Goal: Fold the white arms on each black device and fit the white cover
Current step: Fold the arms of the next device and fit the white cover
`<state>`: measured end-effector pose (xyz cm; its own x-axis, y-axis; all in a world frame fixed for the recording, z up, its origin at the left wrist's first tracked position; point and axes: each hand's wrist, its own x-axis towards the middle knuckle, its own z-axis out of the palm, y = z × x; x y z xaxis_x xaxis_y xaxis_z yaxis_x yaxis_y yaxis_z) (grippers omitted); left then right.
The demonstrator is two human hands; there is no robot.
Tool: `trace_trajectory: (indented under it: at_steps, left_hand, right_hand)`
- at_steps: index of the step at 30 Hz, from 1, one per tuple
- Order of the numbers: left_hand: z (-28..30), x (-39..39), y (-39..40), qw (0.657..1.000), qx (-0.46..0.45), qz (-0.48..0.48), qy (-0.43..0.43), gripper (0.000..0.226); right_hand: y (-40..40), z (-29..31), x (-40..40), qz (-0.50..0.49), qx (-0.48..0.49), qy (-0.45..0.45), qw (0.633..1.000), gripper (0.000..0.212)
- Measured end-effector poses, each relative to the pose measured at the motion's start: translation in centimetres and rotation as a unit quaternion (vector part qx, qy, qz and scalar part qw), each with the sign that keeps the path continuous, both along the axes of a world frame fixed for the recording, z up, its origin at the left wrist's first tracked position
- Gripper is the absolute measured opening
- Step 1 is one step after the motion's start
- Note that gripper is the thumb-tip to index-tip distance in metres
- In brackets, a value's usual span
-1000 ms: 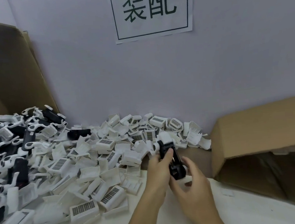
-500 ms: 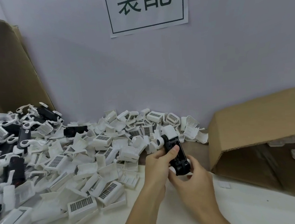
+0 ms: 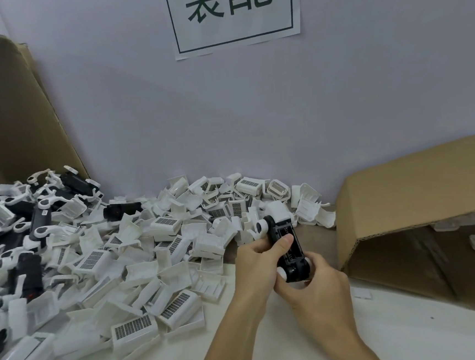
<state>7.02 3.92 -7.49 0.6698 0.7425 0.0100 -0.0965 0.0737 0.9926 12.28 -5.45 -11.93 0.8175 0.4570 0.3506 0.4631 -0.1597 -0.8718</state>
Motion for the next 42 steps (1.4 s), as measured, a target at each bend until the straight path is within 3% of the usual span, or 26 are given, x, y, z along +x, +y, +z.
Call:
trace_trajectory:
  at_steps: [3, 7, 13, 15, 20, 28, 33, 36, 40, 42]
  left_hand:
    - [0.1, -0.1, 0.1, 1.000, 0.027, 0.007, -0.009, 0.005]
    - [0.1, -0.3, 0.1, 0.998, 0.041, -0.002, -0.053, 0.013]
    - [-1.5, -0.3, 0.9, 0.957, 0.290, -0.017, 0.020, 0.037]
    - [-2.1, -0.2, 1.0, 0.941, 0.334, -0.047, 0.037, 0.034]
    - [-2.1, -0.2, 0.7, 0.909, 0.409, -0.066, 0.036, 0.039]
    - [-2.1, -0.3, 0.9, 0.901, 0.425, -0.077, 0.043, 0.028]
    - [-2.2, -0.4, 0.9, 0.886, 0.455, -0.075, 0.049, 0.042]
    - [-2.3, -0.3, 1.0, 0.881, 0.463, -0.072, 0.066, 0.035]
    - [-2.8, 0.0, 1.1, 0.911, 0.404, -0.016, 0.078, 0.021]
    - [-2.4, 0.1, 0.9, 0.949, 0.310, 0.033, 0.037, 0.019]
  right_hand:
    - [0.1, -0.1, 0.0, 0.035, 0.024, 0.007, 0.999, 0.028]
    - [0.3, -0.4, 0.0, 0.058, 0.023, 0.022, 0.998, 0.060]
    - [0.0, -0.1, 0.3, 0.039, 0.144, 0.065, 0.987, 0.077]
    - [0.0, 0.1, 0.4, 0.031, 0.163, 0.093, 0.982, 0.088]
    - [0.1, -0.2, 1.0, -0.021, 0.165, 0.097, 0.981, 0.058]
    - [0.1, -0.4, 1.6, -0.056, 0.166, 0.091, 0.980, 0.056]
    - [0.0, -0.1, 1.4, -0.046, 0.182, 0.113, 0.976, 0.053]
    - [0.0, -0.1, 1.6, -0.037, 0.190, 0.125, 0.973, 0.055]
    - [0.0, 0.1, 0.9, 0.052, 0.204, 0.146, 0.967, 0.089]
    - [0.0, 0.1, 0.5, 0.069, 0.215, 0.149, 0.963, 0.081]
